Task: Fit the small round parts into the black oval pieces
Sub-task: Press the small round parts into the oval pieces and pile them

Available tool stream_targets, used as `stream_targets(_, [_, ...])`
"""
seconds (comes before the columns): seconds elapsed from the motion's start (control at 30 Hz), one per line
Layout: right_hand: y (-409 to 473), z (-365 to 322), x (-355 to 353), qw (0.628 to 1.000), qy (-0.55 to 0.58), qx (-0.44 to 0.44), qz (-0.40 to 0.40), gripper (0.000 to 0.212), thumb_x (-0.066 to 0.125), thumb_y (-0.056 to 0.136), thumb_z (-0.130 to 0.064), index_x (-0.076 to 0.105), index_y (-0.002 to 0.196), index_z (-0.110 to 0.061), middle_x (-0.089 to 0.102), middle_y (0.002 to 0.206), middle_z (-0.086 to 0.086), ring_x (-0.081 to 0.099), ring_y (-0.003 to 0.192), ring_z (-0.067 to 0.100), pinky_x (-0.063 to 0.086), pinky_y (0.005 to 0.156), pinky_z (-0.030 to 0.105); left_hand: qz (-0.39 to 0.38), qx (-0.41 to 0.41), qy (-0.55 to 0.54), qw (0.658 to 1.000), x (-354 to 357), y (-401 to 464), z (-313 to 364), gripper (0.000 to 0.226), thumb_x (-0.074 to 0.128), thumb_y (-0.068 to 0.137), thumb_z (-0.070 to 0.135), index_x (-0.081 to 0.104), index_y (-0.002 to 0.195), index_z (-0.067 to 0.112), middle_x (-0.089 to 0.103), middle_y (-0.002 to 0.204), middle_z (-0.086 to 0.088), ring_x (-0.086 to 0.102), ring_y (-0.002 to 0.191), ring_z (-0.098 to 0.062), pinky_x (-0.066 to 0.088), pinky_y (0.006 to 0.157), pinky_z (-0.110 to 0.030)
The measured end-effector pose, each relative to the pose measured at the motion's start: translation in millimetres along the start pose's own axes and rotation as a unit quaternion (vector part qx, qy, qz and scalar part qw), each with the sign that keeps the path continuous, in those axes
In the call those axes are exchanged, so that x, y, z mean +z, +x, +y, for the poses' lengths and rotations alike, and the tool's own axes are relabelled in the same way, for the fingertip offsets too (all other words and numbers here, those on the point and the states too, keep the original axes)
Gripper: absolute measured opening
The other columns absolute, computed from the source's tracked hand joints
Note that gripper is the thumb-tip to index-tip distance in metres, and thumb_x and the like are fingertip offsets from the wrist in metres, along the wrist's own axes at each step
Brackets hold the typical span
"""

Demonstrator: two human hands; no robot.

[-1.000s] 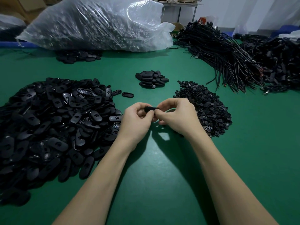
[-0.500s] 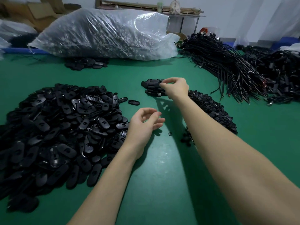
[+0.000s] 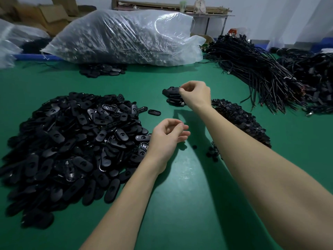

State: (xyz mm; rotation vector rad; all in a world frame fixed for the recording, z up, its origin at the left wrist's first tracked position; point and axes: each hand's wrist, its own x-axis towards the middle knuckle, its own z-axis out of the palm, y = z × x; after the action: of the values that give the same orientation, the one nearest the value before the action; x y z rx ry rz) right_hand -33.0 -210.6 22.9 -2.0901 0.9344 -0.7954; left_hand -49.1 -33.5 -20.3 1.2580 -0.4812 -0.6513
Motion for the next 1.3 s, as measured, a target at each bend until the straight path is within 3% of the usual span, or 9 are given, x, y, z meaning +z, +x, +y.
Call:
stream_targets(0.07, [-4.9, -7.6, -2.7, 0.994, -0.015, -0.03, -0.101, 0.012, 0.067, 0.09, -0.028, 0.078, 0.093, -0.024, 0.075, 0.087, -0.01, 0.065, 0.079, 0.006, 0.051, 0.07, 0.025, -0.002, 0.003, 0.004, 1.0, 0.3, 0.1, 0.2, 0.006, 0.06, 0.1, 0.01, 0.064, 0.101, 0.006, 0.075, 0.094, -0.008, 0.074, 0.082, -0.015, 0.057, 0.074, -0.021])
stream_targets(0.17, [-14.3, -27.1, -4.8, 0.94, -0.119, -0.051, -0.317, 0.011, 0.07, 0.092, -0.03, 0.078, 0.097, -0.026, 0.078, 0.084, -0.012, 0.064, 0.065, 0.004, 0.048, 0.055, 0.02, -0.008, 0.01, 0.014, 1.0, 1.6, 0.1, 0.0, 0.008, 0.057, 0.1, 0.006, 0.064, 0.096, 0.006, 0.075, 0.089, -0.008, 0.074, 0.079, -0.016, 0.057, 0.072, -0.022])
stream_targets(0.4, [-35.2, -73.6, 7.9, 0.83, -0.278, -0.076, -0.477, 0.034, 0.084, 0.077, -0.049, 0.081, 0.103, -0.027, 0.079, 0.097, -0.011, 0.076, 0.092, 0.014, 0.064, 0.084, 0.038, -0.043, 0.038, 0.115, 0.992, 5.5, -2.6, -3.5, 0.013, 0.056, 0.101, 0.007, 0.064, 0.09, 0.005, 0.07, 0.072, 0.004, 0.067, 0.069, -0.01, 0.057, 0.072, -0.024])
stream_targets(0.53, [-46.0, -76.1, 15.9, 0.828, -0.311, -0.093, -0.457, 0.043, 0.088, 0.07, -0.055, 0.08, 0.106, -0.033, 0.076, 0.105, -0.01, 0.073, 0.093, 0.014, 0.062, 0.082, 0.034, -0.046, 0.037, 0.168, 0.984, 6.9, -5.5, 0.7, 0.012, 0.053, 0.099, 0.003, 0.063, 0.095, 0.001, 0.068, 0.064, 0.008, 0.064, 0.058, 0.0, 0.046, 0.058, -0.01])
stream_targets(0.7, [-50.3, -66.5, 17.3, 0.844, -0.268, -0.082, -0.458, 0.029, 0.087, 0.074, -0.049, 0.079, 0.097, -0.033, 0.074, 0.102, -0.011, 0.069, 0.095, 0.014, 0.057, 0.076, 0.03, -0.062, 0.022, 0.177, 0.982, 5.7, -8.0, 4.0, 0.015, 0.049, 0.099, 0.003, 0.063, 0.095, 0.007, 0.066, 0.057, 0.012, 0.059, 0.053, 0.003, 0.042, 0.054, -0.007])
stream_targets(0.87, [-48.1, -63.6, 12.7, 0.845, -0.254, -0.08, -0.463, 0.02, 0.085, 0.078, -0.047, 0.078, 0.091, -0.033, 0.075, 0.095, -0.01, 0.07, 0.091, 0.015, 0.058, 0.072, 0.03, -0.063, 0.038, 0.169, 0.983, 6.9, -7.4, 2.2, 0.013, 0.053, 0.099, 0.001, 0.064, 0.103, -0.004, 0.067, 0.078, -0.001, 0.063, 0.061, -0.001, 0.047, 0.062, -0.013])
stream_targets(1.1, [-52.1, -63.3, 10.0, 0.849, -0.215, -0.072, -0.478, 0.013, 0.08, 0.085, -0.037, 0.078, 0.098, -0.034, 0.074, 0.095, -0.015, 0.069, 0.09, 0.01, 0.054, 0.062, 0.024, -0.057, 0.05, 0.182, 0.98, 7.9, -5.8, -0.1, 0.012, 0.055, 0.099, 0.002, 0.064, 0.1, -0.006, 0.069, 0.077, 0.0, 0.064, 0.061, -0.002, 0.049, 0.062, -0.013])
stream_targets(1.2, [-52.2, -60.7, 7.6, 0.858, -0.155, -0.039, -0.488, 0.005, 0.08, 0.087, -0.029, 0.078, 0.088, -0.032, 0.073, 0.074, -0.017, 0.069, 0.07, 0.007, 0.054, 0.052, 0.023, -0.055, 0.052, 0.179, 0.981, 8.2, -5.7, -0.3, 0.012, 0.055, 0.099, 0.003, 0.065, 0.101, -0.002, 0.069, 0.078, -0.002, 0.066, 0.064, -0.006, 0.051, 0.064, -0.015])
stream_targets(1.3, [-53.1, -57.6, 3.6, 0.866, -0.107, -0.028, -0.487, 0.007, 0.081, 0.086, -0.026, 0.078, 0.084, -0.032, 0.071, 0.068, -0.015, 0.067, 0.071, 0.012, 0.06, 0.064, 0.032, -0.057, 0.051, 0.158, 0.984, 8.4, -5.8, -2.0, 0.012, 0.056, 0.099, 0.004, 0.066, 0.103, -0.002, 0.071, 0.081, -0.005, 0.068, 0.071, -0.015, 0.056, 0.07, -0.023])
